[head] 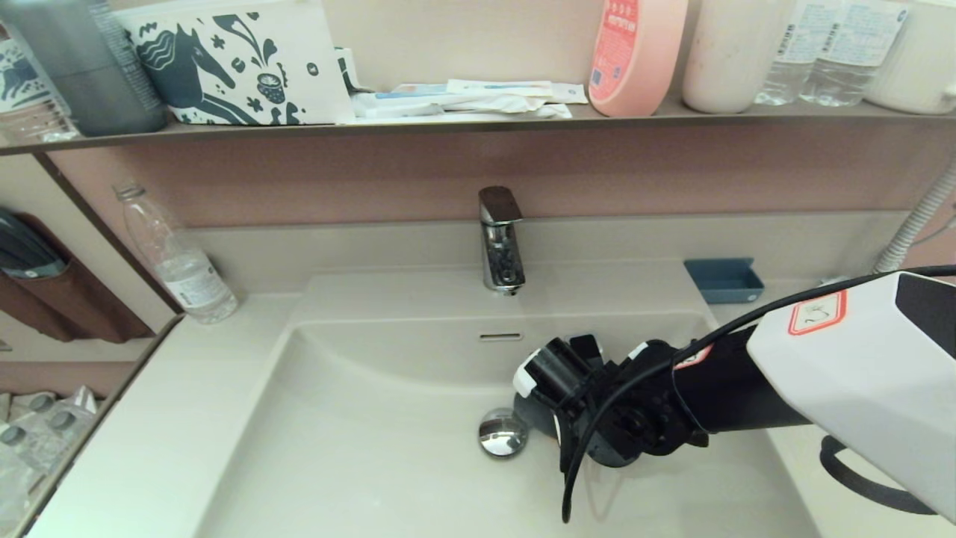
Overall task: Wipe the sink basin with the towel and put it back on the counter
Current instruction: Wipe the sink
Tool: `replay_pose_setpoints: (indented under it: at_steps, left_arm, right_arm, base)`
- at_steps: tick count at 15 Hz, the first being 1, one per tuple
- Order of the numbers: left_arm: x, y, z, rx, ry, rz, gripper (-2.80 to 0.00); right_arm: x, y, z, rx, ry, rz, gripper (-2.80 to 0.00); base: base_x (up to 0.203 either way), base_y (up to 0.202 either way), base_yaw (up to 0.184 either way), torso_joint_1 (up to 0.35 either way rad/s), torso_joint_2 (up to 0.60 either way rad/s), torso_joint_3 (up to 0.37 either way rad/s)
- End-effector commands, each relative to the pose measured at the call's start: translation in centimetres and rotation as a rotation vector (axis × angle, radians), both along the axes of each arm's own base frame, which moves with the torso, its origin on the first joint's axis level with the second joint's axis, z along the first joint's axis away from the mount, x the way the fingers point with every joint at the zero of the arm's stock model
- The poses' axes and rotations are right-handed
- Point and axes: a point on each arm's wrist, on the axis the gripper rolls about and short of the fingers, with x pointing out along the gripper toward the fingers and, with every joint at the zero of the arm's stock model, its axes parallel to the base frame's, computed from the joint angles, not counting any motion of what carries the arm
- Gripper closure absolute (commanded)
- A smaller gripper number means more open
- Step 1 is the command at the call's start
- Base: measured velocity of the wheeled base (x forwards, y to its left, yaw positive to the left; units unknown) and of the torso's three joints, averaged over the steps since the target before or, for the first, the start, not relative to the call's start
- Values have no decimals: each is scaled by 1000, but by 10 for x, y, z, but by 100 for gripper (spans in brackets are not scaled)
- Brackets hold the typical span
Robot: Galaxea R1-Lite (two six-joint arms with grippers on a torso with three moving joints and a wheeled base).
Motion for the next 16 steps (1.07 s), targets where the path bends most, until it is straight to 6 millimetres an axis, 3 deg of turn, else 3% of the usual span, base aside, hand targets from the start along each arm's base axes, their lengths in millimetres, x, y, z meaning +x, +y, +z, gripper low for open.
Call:
replay_pose_setpoints:
  at_steps: [1,7,10,16]
  left_arm:
    - [0,0,0,-1,0,1,0]
    - [0,0,0,-1,0,1,0]
    - [0,0,0,-1,0,1,0]
    - [0,0,0,-1,0,1,0]
  right_arm:
    - [-41,-28,-22,-146,190,17,0]
    - [-71,-8,-32,-149,321,101,0]
    - [-88,16,-32,-71,367,176,0]
    - [-97,64,-14,123,345,274,0]
  base:
    - [0,0,0,0,0,0]
    - [0,0,0,0,0,0]
    - [0,0,0,0,0,0]
    - [0,0,0,0,0,0]
